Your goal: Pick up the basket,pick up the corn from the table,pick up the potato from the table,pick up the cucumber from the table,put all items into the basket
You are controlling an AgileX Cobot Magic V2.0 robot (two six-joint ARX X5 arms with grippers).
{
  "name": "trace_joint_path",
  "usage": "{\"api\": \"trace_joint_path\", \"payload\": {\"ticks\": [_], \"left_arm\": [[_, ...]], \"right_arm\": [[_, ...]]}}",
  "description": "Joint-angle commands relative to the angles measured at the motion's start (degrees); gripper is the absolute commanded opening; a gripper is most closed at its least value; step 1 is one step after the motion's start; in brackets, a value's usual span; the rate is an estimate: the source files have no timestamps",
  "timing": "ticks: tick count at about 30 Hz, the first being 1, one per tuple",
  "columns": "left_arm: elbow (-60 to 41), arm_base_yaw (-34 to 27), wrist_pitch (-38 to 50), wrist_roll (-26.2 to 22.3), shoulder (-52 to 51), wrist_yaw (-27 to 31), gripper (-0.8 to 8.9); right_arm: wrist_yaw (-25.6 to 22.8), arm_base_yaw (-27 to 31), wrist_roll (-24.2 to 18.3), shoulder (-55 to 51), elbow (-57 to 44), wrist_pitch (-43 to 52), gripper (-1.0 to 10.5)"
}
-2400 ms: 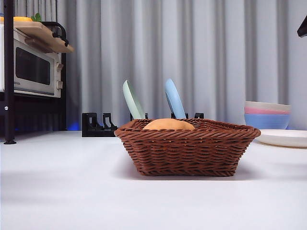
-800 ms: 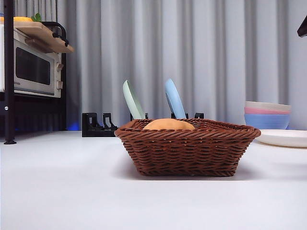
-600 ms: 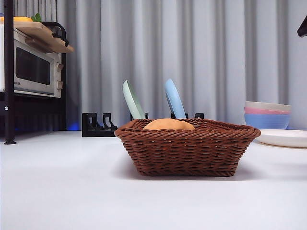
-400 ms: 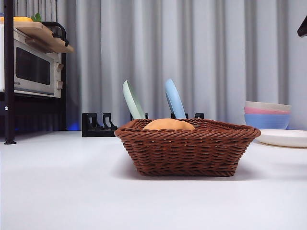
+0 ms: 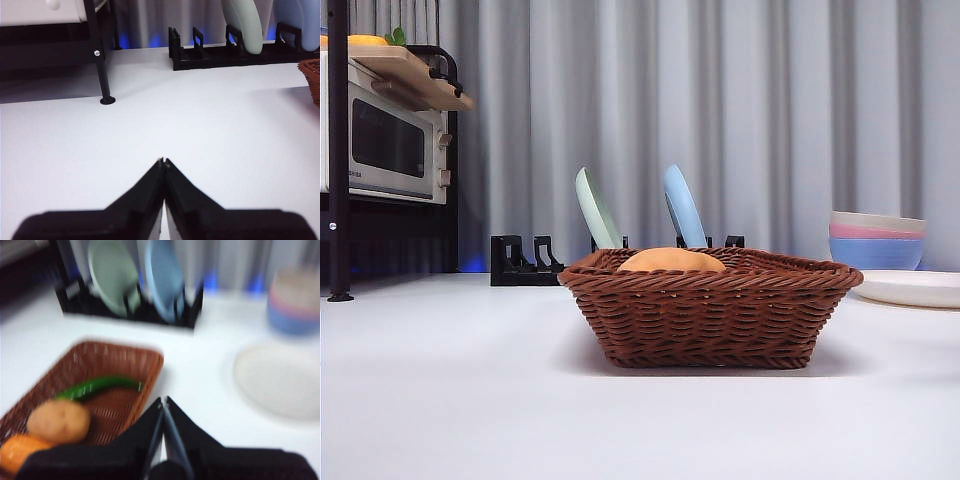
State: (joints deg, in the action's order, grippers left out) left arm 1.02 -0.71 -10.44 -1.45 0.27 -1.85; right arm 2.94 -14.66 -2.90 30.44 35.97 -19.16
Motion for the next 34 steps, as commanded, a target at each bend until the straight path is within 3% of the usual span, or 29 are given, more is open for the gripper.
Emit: {"api": "trace_joint_path", "payload": {"ticks": [1,6,13,22,27,34], "left_arm": [[-0.85,-0.13,0.2,0.35,-0.15,0.15,-0.03],[-0.85,-0.13,0.2,0.33,-0.15,0.2,-0.03],[-0.85,-0.13,0.2,0.35,-0.15,0.2,-0.03],[-0.85,-0.13,0.2,0.33,-0.15,0.2,-0.03],[-0.85,-0.13,0.2,0.33,-0.15,0.2,-0.03],[-0.85,-0.13,0.2,0.35,-0.15,0.2,-0.03]], "right_arm": [[-0.04,0.13,-4.98,-4.46,-5.64,5.31,0.0],[0.09,2.58,-3.21,-14.23,-17.88,12.7,0.0],[0.11,8.09,2.71,-25.46,-30.29,13.11,0.0],[0.13,8.28,3.8,-30.21,-35.63,12.98,0.0],[0.07,8.26,8.87,-29.92,-35.63,9.53,0.0],[-0.33,8.26,9.01,-29.09,-35.6,9.01,0.0]]}}
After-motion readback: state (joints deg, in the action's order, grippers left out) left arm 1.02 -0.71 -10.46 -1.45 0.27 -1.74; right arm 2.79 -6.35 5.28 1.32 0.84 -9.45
